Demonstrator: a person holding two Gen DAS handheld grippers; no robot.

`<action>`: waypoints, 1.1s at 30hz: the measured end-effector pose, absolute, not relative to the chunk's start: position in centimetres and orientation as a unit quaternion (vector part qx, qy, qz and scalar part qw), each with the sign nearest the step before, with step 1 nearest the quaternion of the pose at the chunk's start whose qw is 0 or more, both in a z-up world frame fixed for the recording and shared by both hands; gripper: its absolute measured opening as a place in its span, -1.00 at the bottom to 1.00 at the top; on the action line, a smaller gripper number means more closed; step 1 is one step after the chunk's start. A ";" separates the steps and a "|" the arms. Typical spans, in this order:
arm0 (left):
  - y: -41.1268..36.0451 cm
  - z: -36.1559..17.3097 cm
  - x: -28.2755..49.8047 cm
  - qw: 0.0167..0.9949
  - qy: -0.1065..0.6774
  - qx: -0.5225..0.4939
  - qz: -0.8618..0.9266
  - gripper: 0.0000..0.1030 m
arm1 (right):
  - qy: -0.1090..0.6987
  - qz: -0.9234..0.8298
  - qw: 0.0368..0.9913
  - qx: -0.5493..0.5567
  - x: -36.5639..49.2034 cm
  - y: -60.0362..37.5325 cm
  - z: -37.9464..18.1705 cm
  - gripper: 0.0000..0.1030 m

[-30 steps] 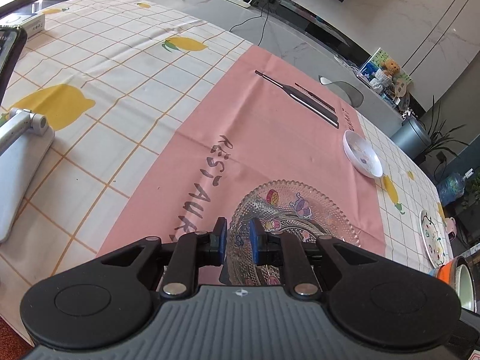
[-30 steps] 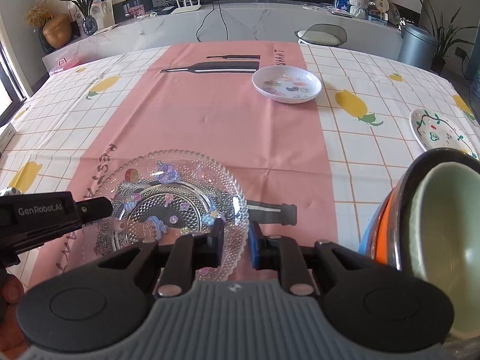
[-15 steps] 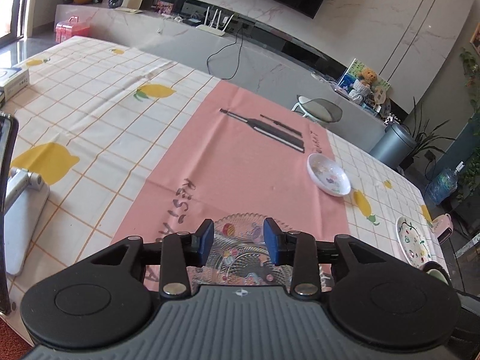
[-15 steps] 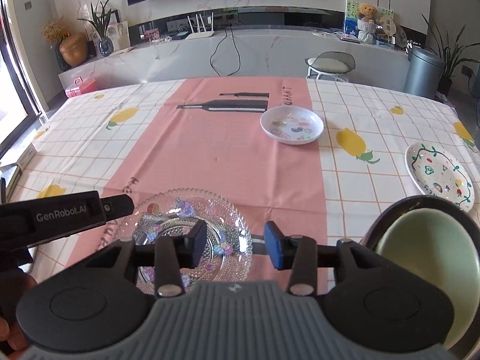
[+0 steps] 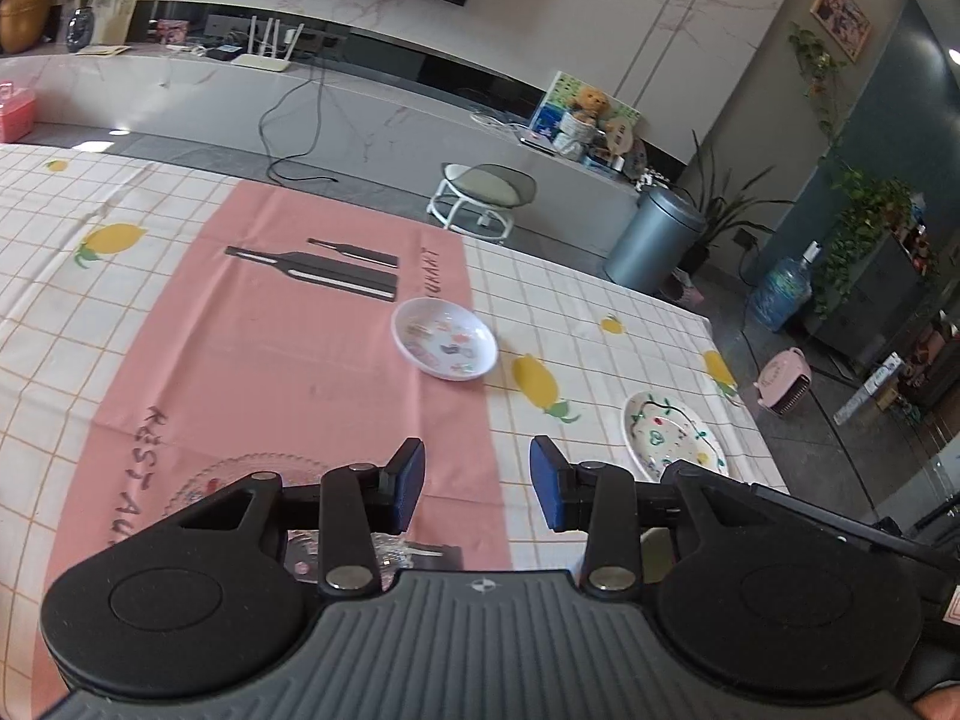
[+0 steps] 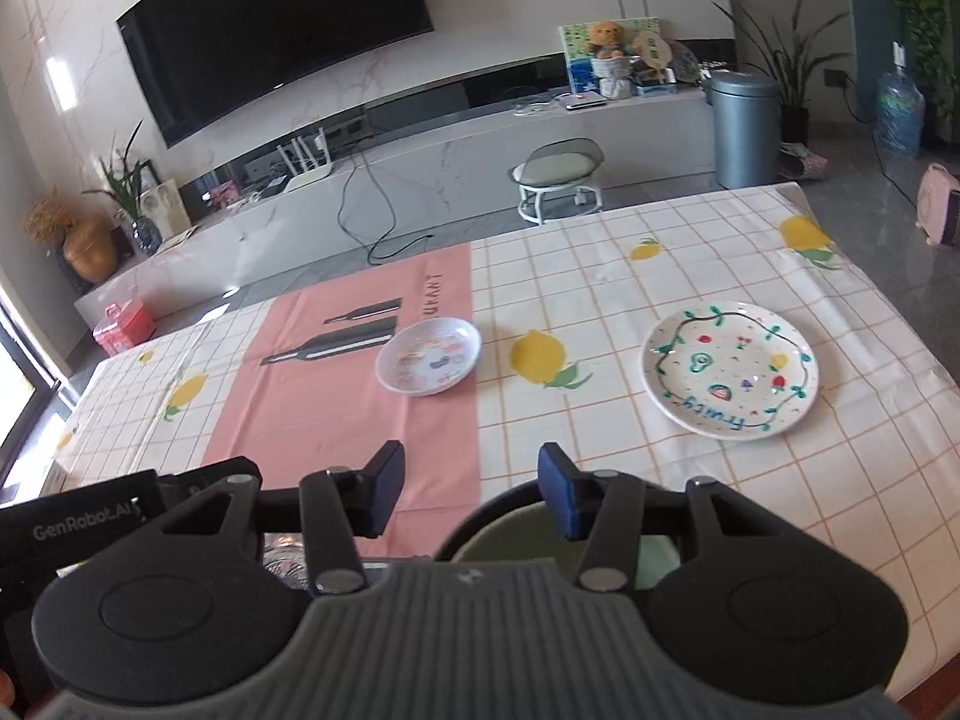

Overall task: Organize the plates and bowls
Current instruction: 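Move both grippers to the white 'Fruity' painted plate, then close both grippers on the white plate rim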

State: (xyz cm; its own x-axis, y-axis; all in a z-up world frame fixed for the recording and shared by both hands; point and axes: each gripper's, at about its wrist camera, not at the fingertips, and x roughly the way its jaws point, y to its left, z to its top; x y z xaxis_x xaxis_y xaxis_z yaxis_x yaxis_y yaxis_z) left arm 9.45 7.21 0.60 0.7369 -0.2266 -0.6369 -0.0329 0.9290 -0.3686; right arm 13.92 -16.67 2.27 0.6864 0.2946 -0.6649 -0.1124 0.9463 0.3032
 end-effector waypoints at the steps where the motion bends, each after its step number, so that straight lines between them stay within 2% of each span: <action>1: 6.7 0.7 9.9 0.915 0.360 -0.174 -0.060 -0.16 | 0.379 0.104 0.911 0.127 14.1 -17.5 2.2 -0.04; 17: -1.8 0.4 20.5 0.864 0.445 -0.096 -0.213 -0.16 | 0.384 -0.021 0.891 0.240 16.5 -32.0 -2.8 -0.04; 26: -5.2 -3.8 26.5 0.839 0.477 -0.061 -0.255 -0.16 | 0.397 -0.028 0.878 0.266 19.9 -35.8 -6.4 -0.04; 29: -5.5 -5.5 28.2 0.832 0.489 -0.065 -0.254 -0.17 | 0.406 -0.015 0.861 0.307 21.4 -36.9 -7.7 -0.11; 33: -5.6 -7.6 29.9 0.822 0.503 -0.084 -0.255 -0.17 | 0.408 -0.023 0.859 0.307 22.9 -37.2 -8.9 -0.13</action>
State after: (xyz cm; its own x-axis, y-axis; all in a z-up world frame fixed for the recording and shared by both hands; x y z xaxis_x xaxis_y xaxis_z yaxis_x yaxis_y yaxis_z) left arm 29.92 -5.64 -7.58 0.3650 -0.5032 -0.7833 0.3347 0.8560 -0.3940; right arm 22.88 -37.22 -8.90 0.6653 0.2116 -0.7159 0.2906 0.8099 0.5094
